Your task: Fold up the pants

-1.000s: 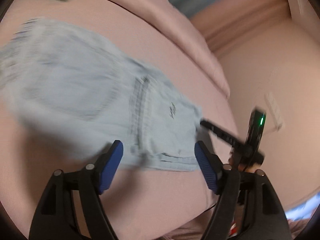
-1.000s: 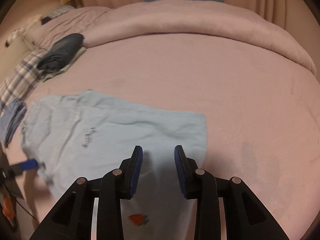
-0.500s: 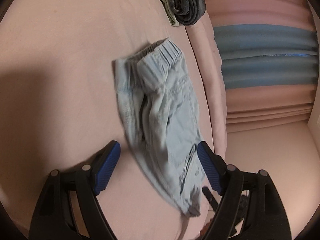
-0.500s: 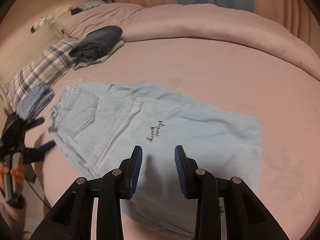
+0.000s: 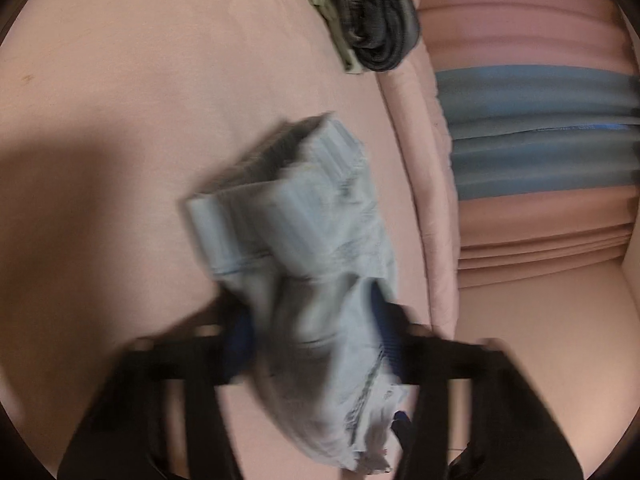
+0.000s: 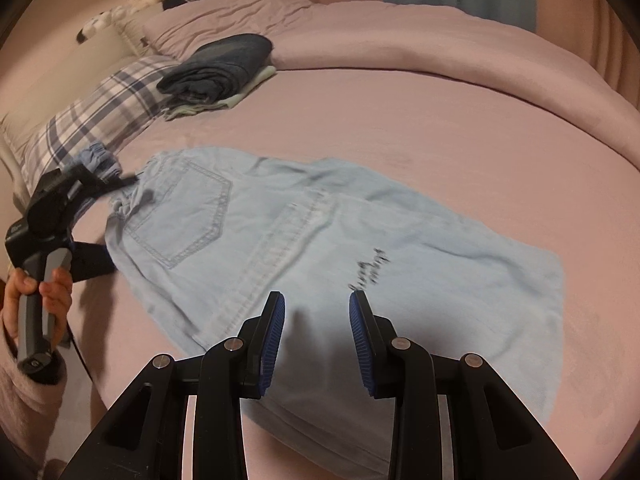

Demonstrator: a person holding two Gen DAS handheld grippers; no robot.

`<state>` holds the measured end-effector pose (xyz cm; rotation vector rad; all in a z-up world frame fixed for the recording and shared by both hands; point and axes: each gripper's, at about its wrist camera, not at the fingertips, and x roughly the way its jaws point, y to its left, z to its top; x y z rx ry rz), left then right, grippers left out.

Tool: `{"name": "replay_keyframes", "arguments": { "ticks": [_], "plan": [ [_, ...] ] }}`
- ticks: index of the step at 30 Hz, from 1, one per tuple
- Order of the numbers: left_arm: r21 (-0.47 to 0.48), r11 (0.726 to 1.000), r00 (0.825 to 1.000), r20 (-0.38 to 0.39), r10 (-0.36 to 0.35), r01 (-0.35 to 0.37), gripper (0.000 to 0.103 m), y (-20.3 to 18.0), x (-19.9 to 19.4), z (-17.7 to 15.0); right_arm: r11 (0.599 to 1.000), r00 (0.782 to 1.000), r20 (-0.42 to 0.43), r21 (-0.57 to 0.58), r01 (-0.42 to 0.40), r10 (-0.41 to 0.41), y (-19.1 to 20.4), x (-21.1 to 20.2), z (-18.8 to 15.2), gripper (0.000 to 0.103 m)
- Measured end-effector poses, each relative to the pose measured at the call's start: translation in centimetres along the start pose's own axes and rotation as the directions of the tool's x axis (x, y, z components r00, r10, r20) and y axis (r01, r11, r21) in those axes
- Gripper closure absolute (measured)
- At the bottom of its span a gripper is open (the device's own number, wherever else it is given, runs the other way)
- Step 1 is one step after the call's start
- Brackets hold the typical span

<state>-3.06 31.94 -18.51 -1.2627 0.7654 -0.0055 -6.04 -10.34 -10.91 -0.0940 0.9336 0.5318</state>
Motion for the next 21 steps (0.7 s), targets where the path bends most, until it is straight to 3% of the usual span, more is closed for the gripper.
{"name": "replay_keyframes", "arguments": {
  "ticks": [3,7,9,14,17,21],
  "plan": [
    [0.014,1.000,1.000,-0.006,0.004,-0.004,0.079,0.5,-0.4,0.1,0.999,0.999,-0.013,-0.017,-0.030,0.030,1.1,1.1,1.0,0.069],
    [0.231,0.969,0.996,0.033,0.079,-0.085,0.083,-2.9,-0.8,-0.6,0.997,0.998,-0.008,-0.040,-0.064,0.064,2.9,3.2,3.3,0.070],
    [0.310,0.948,0.997,0.050,0.061,-0.074,0.084,-4.4,-1.3,-1.0,0.998,0.999,-0.008,-0.046,-0.052,0.052,3.6,4.6,4.7,0.080],
    [0.441,0.895,0.997,0.064,0.039,-0.063,0.086,-6.7,-1.9,-2.0,0.998,0.987,-0.157,0.049,-0.039,0.046,3.5,11.2,6.5,0.086],
    [0.462,0.885,0.997,0.067,0.039,-0.066,0.086,-7.2,-2.0,-2.1,1.000,0.987,-0.158,-0.004,-0.030,0.029,4.3,10.5,6.8,0.086],
    [0.469,0.881,0.997,0.063,0.038,-0.063,0.086,-7.2,-2.5,-2.1,0.994,0.986,-0.133,-0.011,-0.105,0.103,5.0,6.7,5.1,0.086]
  ]
}}
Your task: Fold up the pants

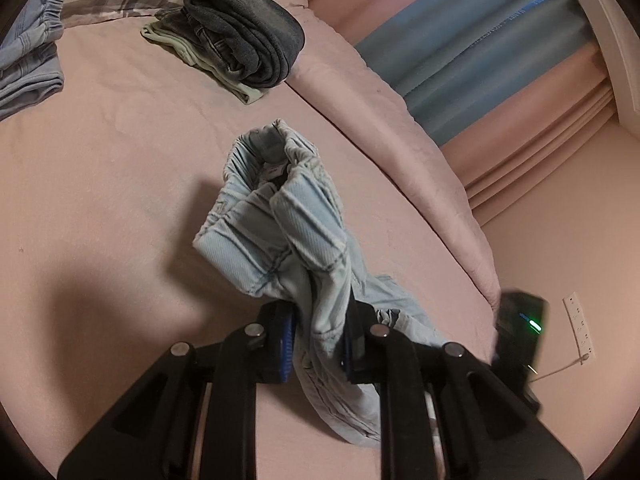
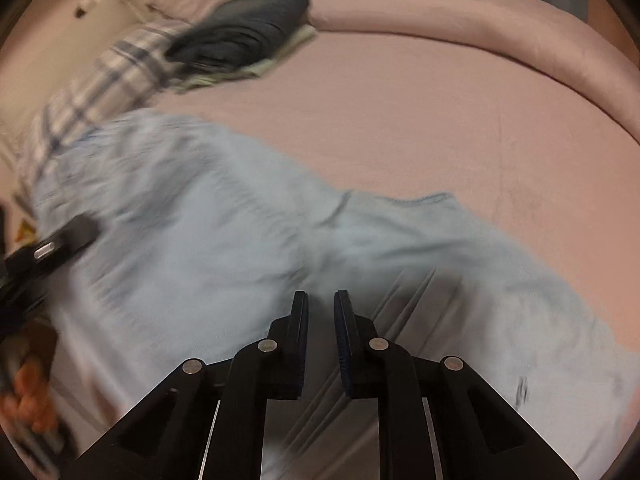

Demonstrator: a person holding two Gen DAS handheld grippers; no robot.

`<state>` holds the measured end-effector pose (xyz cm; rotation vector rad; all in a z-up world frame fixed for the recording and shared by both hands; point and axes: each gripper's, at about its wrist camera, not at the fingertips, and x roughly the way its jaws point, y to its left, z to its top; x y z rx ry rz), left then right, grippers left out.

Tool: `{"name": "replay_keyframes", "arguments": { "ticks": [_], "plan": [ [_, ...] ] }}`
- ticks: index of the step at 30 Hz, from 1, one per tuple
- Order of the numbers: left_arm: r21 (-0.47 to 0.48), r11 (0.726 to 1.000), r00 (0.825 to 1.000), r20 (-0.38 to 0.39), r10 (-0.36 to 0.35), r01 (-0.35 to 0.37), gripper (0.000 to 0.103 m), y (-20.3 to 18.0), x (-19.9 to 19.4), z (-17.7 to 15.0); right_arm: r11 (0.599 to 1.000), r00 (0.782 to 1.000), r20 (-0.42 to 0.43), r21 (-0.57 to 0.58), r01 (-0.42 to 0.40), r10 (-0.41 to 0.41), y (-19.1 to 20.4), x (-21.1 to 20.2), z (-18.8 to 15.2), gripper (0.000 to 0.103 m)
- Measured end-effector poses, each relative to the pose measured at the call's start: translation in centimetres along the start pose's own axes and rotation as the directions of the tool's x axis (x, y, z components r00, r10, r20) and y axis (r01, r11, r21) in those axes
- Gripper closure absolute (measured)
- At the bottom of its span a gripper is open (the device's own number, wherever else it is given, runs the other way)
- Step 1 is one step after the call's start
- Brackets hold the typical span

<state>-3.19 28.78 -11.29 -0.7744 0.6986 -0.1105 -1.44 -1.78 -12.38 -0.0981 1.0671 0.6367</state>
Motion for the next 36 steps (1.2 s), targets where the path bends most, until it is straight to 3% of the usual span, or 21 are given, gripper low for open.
{"name": "replay_keyframes", "arguments": {
  "ticks": [2,5,8,10,15,19,20,23,26,28,30,32,35,36],
  "plan": [
    [0.007,1.000,1.000,-0.001,0.004,-0.004,0.086,-0.1,-0.1,0.0,0.999,0.999,-0.015,0.001,-0.051,0.051,0.8,-0.9,-1.5,0.086],
    [0.017,1.000,1.000,-0.026,0.010,-0.009,0.086,-0.8,0.8,0.0,0.997,0.994,-0.094,-0.046,-0.065,0.061,2.5,0.3,-4.2,0.086],
    [0.054,0.998,0.999,-0.019,0.031,-0.030,0.086,-1.8,1.3,0.1,0.995,0.998,-0.067,-0.092,-0.026,0.020,3.1,0.9,-4.6,0.086],
    [0.063,0.998,1.000,-0.011,0.008,-0.007,0.086,-2.5,0.8,0.4,0.997,0.995,-0.064,-0.011,-0.080,0.079,2.0,0.2,-4.5,0.086],
    [0.175,0.984,1.000,-0.014,-0.021,0.023,0.086,-6.1,0.2,-0.4,0.984,0.986,0.086,0.096,-0.152,0.144,-1.4,-4.6,-6.0,0.086],
    [0.278,0.958,0.997,-0.045,-0.056,0.066,0.086,-10.1,0.9,-1.6,0.937,0.967,0.164,0.262,-0.233,0.195,-6.2,-6.7,-7.9,0.059],
    [0.303,0.950,0.997,-0.052,-0.055,0.068,0.086,-10.9,1.2,-2.0,0.920,0.962,0.181,0.300,-0.254,0.206,-7.1,-6.7,-8.2,0.059],
    [0.391,0.917,0.995,-0.091,-0.051,0.083,0.086,-13.7,2.5,-3.6,0.833,0.931,0.257,0.430,-0.349,0.258,-10.9,-7.6,-10.7,0.057],
    [0.464,0.880,0.987,-0.155,-0.029,0.099,0.085,-16.2,4.7,-5.9,0.708,0.873,0.361,0.519,-0.479,0.326,-13.6,-7.9,-13.1,0.049],
    [0.518,0.849,0.981,-0.192,-0.002,0.103,0.080,-17.5,6.2,-7.7,0.556,0.792,0.476,0.566,-0.608,0.382,-15.6,-7.9,-15.3,0.039],
    [0.570,0.813,0.969,-0.244,0.032,0.117,0.078,-18.5,7.8,-9.6,0.392,0.699,0.580,0.578,-0.715,0.419,-17.2,-7.2,-17.1,0.037],
    [0.635,0.764,0.948,-0.300,0.110,0.112,0.072,-19.5,9.7,-12.0,0.292,0.640,0.640,0.572,-0.767,0.426,-18.2,-7.0,-18.5,0.037],
    [0.694,0.715,0.931,-0.314,0.187,0.091,0.069,-19.8,10.7,-13.9,0.216,0.593,0.684,0.560,-0.800,0.425,-18.0,-6.5,-18.9,0.034],
    [0.699,0.708,0.930,-0.319,0.182,0.101,0.060,-19.7,10.5,-14.1,0.213,0.597,0.680,0.566,-0.796,0.426,-18.1,-6.8,-19.3,0.032]
  ]
}}
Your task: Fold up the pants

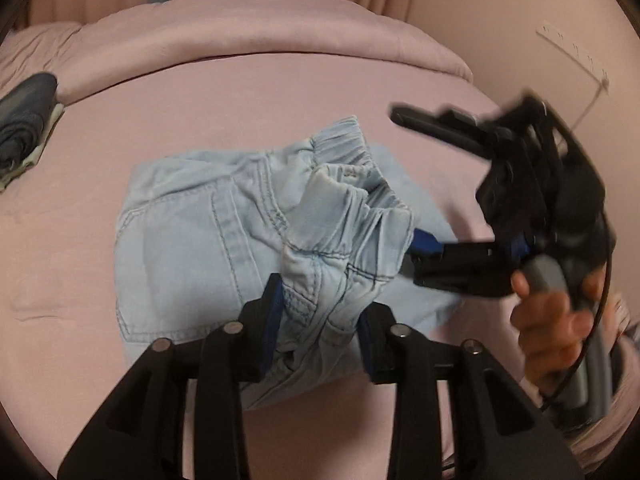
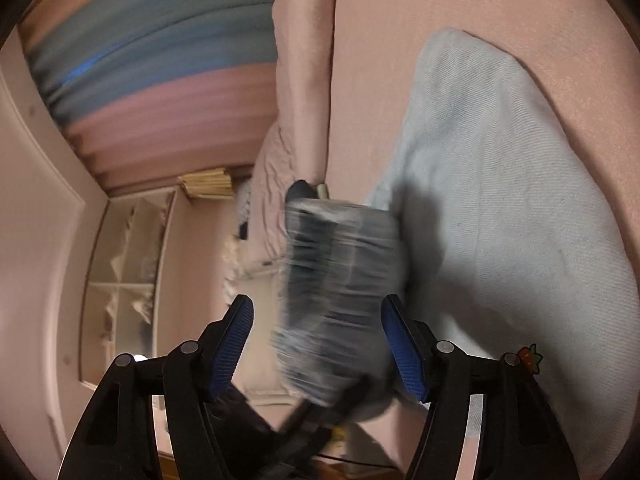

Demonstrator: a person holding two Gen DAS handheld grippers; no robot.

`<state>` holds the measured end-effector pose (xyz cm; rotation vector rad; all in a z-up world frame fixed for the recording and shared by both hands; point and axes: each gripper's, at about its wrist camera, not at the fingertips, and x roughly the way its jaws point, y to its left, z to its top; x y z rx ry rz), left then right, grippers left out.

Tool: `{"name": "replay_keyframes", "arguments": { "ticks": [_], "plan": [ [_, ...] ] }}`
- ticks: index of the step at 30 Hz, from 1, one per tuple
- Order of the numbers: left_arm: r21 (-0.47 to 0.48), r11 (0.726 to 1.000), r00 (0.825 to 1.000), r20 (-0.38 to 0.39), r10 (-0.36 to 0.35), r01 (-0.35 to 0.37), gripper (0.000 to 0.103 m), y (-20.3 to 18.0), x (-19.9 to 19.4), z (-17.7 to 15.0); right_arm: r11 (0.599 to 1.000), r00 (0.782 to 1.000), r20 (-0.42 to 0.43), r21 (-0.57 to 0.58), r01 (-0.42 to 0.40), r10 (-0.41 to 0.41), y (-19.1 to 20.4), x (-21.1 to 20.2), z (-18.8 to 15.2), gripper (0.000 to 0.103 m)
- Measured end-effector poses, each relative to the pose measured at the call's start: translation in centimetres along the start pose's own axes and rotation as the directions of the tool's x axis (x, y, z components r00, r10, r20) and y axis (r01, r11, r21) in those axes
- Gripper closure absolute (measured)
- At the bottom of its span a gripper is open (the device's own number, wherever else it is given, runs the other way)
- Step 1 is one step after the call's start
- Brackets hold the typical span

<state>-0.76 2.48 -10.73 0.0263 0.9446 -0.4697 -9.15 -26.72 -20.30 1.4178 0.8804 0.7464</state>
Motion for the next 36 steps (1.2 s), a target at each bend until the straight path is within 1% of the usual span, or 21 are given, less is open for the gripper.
{"name": "replay_keyframes", "arguments": {
  "ticks": [1,2,3,4,5,8,9,11,12,14,15,16,19,20,24,26,29,31,34,35,36],
  "plan": [
    [-0.001,1.000,1.000,0.000,-0.024,0.024,0.044,0.1,-0.2,-0.1,1.000,1.000,-0.006,-0.001,0.016,-0.016,0.1,0.0,-0.1,0.031],
    [-0.008,0.999,0.999,0.006,-0.050,0.051,0.032,0.2,-0.7,-0.3,0.999,0.999,-0.017,-0.008,0.046,-0.046,0.1,0.3,-0.2,0.031],
    [-0.018,0.998,0.998,0.023,-0.058,0.058,0.009,0.5,-1.4,-0.5,0.998,0.997,-0.023,-0.015,0.067,-0.067,0.3,0.7,0.0,0.031],
    [-0.028,0.998,0.998,0.043,-0.052,0.053,0.002,0.7,-2.1,-0.7,0.996,0.996,-0.027,-0.020,0.088,-0.088,0.3,0.4,0.2,0.031],
    [-0.042,0.998,0.997,0.067,-0.050,0.052,0.003,1.3,-2.8,-1.1,0.993,0.993,-0.031,-0.027,0.116,-0.117,0.4,0.7,0.0,0.031],
    [-0.124,0.990,0.996,0.076,-0.055,0.064,0.003,3.8,-4.3,-2.3,0.983,0.983,-0.042,-0.057,0.175,-0.178,1.2,1.9,0.7,0.031],
    [-0.168,0.984,0.996,0.076,-0.045,0.057,0.003,5.0,-4.7,-3.0,0.974,0.976,-0.047,-0.080,0.210,-0.214,1.5,2.2,0.8,0.031],
    [-0.245,0.968,0.997,0.074,-0.034,0.051,0.003,7.0,-5.4,-4.3,0.943,0.949,-0.058,-0.151,0.297,-0.308,2.1,2.4,0.7,0.033],
    [-0.288,0.957,0.997,0.074,-0.025,0.045,0.003,8.2,-5.8,-5.1,0.921,0.932,-0.059,-0.190,0.341,-0.357,2.5,3.0,0.5,0.035],
    [-0.353,0.935,0.997,0.070,-0.008,0.032,0.003,10.1,-6.2,-6.1,0.862,0.891,-0.044,-0.278,0.424,-0.452,3.3,4.1,0.1,0.055],
    [-0.383,0.924,0.998,0.070,0.003,0.024,0.003,11.0,-6.5,-6.7,0.827,0.867,-0.028,-0.319,0.464,-0.497,3.7,4.5,-0.2,0.060],
    [-0.407,0.913,0.997,0.070,0.013,0.017,0.003,11.7,-6.8,-7.2,0.794,0.846,-0.007,-0.351,0.496,-0.532,3.9,4.6,-0.4,0.063],
    [-0.449,0.894,0.998,0.065,0.026,0.006,0.003,12.2,-6.8,-7.7,0.710,0.813,0.057,-0.454,0.538,-0.580,5.2,5.3,-1.1,0.069],
    [-0.456,0.890,0.998,0.064,0.028,0.004,0.003,12.4,-6.9,-7.9,0.696,0.812,0.065,-0.479,0.535,-0.579,5.7,5.2,-1.3,0.070],
    [-0.448,0.894,0.997,0.064,0.036,-0.004,0.003,12.0,-6.6,-7.7,0.717,0.846,0.104,-0.482,0.503,-0.523,7.9,3.0,0.1,0.071],
    [-0.443,0.896,0.997,0.062,0.035,-0.004,0.003,11.7,-6.4,-7.3,0.719,0.848,0.132,-0.474,0.508,-0.512,8.8,1.6,1.1,0.071],
    [-0.442,0.897,0.998,0.057,0.024,0.004,0.003,12.1,-5.7,-6.8,0.710,0.834,0.155,-0.458,0.535,-0.529,8.6,0.5,1.7,0.071],
    [-0.431,0.902,0.999,0.051,0.018,0.006,0.003,12.0,-5.1,-6.3,0.711,0.817,0.153,-0.422,0.563,-0.556,7.1,-0.1,2.1,0.071],
    [-0.395,0.919,0.999,0.040,0.022,-0.005,0.003,11.3,-4.3,-4.8,0.702,0.797,0.141,-0.402,0.588,-0.588,5.2,0.4,2.5,0.071],
    [-0.376,0.927,0.999,0.037,0.025,-0.009,0.003,10.8,-4.1,-4.2,0.684,0.778,0.149,-0.397,0.612,-0.610,4.3,0.4,2.8,0.071],
    [-0.363,0.932,0.999,0.038,0.026,-0.010,0.003,10.5,-4.0,-3.8,0.684,0.777,0.146,-0.395,0.614,-0.613,4.0,0.4,3.0,0.071]
  ]
}}
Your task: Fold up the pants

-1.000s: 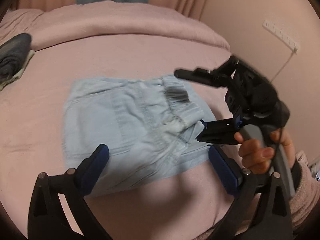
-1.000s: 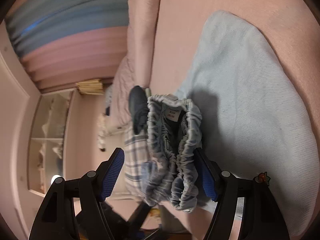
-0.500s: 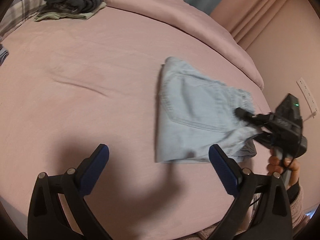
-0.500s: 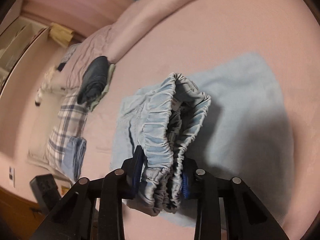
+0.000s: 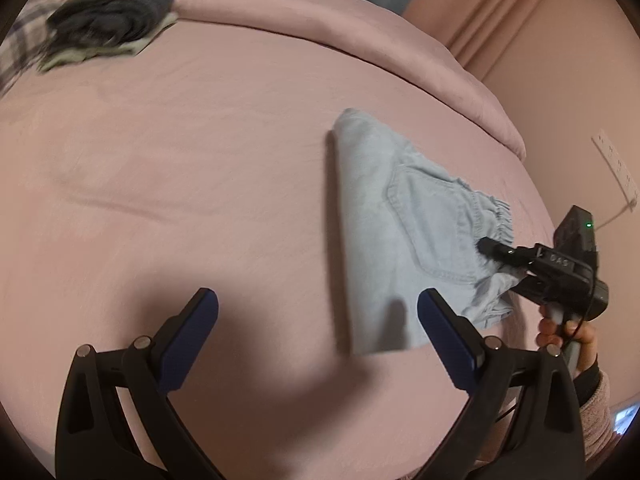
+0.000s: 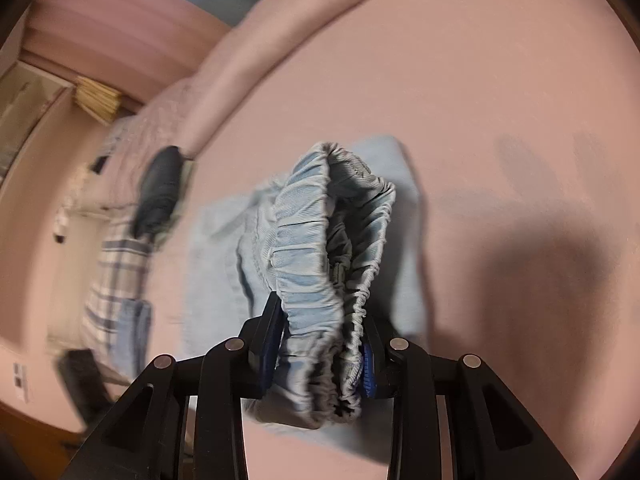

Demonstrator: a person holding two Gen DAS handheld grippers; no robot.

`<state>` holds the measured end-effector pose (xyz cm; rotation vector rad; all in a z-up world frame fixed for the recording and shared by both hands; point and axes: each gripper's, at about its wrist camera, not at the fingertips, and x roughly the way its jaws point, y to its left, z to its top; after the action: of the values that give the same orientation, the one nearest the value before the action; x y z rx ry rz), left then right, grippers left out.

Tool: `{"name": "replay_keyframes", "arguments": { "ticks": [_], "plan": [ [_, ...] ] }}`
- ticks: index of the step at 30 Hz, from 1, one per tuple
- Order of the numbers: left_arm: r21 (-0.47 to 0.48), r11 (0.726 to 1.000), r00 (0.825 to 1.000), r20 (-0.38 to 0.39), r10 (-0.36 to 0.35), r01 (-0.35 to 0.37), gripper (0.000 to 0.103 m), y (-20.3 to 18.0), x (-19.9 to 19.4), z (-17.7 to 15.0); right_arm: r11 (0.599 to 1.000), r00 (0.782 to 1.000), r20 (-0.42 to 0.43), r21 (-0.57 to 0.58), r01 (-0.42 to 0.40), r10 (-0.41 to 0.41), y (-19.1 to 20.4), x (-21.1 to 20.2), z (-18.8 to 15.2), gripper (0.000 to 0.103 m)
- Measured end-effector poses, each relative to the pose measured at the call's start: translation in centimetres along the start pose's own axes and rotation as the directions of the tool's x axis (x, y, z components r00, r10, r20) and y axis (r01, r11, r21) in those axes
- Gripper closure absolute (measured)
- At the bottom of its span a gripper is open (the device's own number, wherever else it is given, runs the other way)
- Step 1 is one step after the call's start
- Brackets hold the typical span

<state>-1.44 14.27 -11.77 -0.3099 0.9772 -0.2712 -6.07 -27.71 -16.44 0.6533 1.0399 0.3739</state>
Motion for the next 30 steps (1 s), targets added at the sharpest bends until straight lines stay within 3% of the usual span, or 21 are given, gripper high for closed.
{"name": "replay_keyframes", "arguments": {
  "ticks": [3,5,6,8,10,12,13,14,16,20,24,30],
  "plan": [
    [0.052,0.999,1.000,0.012,0.009,-0.009,0.003,-1.7,0.2,1.0,0.998,0.999,-0.013,0.031,-0.051,0.052,-0.6,-0.1,0.3,0.065],
    [0.082,0.996,1.000,0.027,0.016,-0.018,0.004,-2.5,0.5,2.0,0.999,0.999,-0.020,0.023,-0.042,0.042,-0.4,-0.8,0.5,0.057],
    [0.098,0.995,0.999,0.036,0.025,-0.028,0.005,-2.9,0.7,2.5,1.000,1.000,-0.003,-0.005,-0.001,0.001,0.1,-1.8,0.7,0.056],
    [0.121,0.991,0.997,0.058,0.047,-0.054,0.007,-3.3,1.1,3.6,0.994,0.993,0.081,-0.061,0.088,-0.083,0.9,-4.1,0.8,0.041],
    [0.138,0.990,0.998,0.049,0.028,-0.035,0.012,-4.1,2.1,5.2,0.979,0.973,0.176,-0.113,0.172,-0.151,1.9,-6.2,0.6,0.040],
    [0.173,0.985,1.000,0.024,0.007,-0.011,0.021,-5.2,3.2,6.4,0.967,0.967,0.220,-0.189,0.170,-0.127,3.2,-7.5,0.3,0.040],
    [0.200,0.980,1.000,0.007,-0.002,0.000,0.032,-6.1,4.0,7.0,0.957,0.968,0.227,-0.240,0.164,-0.109,4.3,-7.8,0.0,0.043],
    [0.228,0.974,1.000,-0.018,-0.016,0.019,0.037,-7.1,5.0,7.6,0.943,0.968,0.229,-0.287,0.169,-0.104,5.2,-7.7,-0.4,0.054],
    [0.266,0.962,0.996,-0.077,-0.043,0.062,0.056,-9.1,6.9,8.3,0.913,0.973,0.213,-0.373,0.167,-0.091,6.8,-7.0,-1.3,0.067],
    [0.303,0.940,0.972,-0.214,-0.094,0.158,0.062,-12.4,11.8,8.5,0.865,0.980,0.134,-0.464,0.193,-0.146,7.3,-4.4,-2.7,0.079],
    [0.303,0.944,0.964,-0.262,-0.051,0.133,0.062,-13.1,15.9,8.5,0.828,0.964,0.092,-0.495,0.263,-0.251,5.5,-2.0,-4.3,0.080],
    [0.175,0.965,0.952,-0.269,-0.144,0.195,0.061,-11.0,15.0,9.6,0.858,0.976,0.059,-0.467,0.213,-0.210,4.9,-2.5,-3.2,0.080]
  ]
}}
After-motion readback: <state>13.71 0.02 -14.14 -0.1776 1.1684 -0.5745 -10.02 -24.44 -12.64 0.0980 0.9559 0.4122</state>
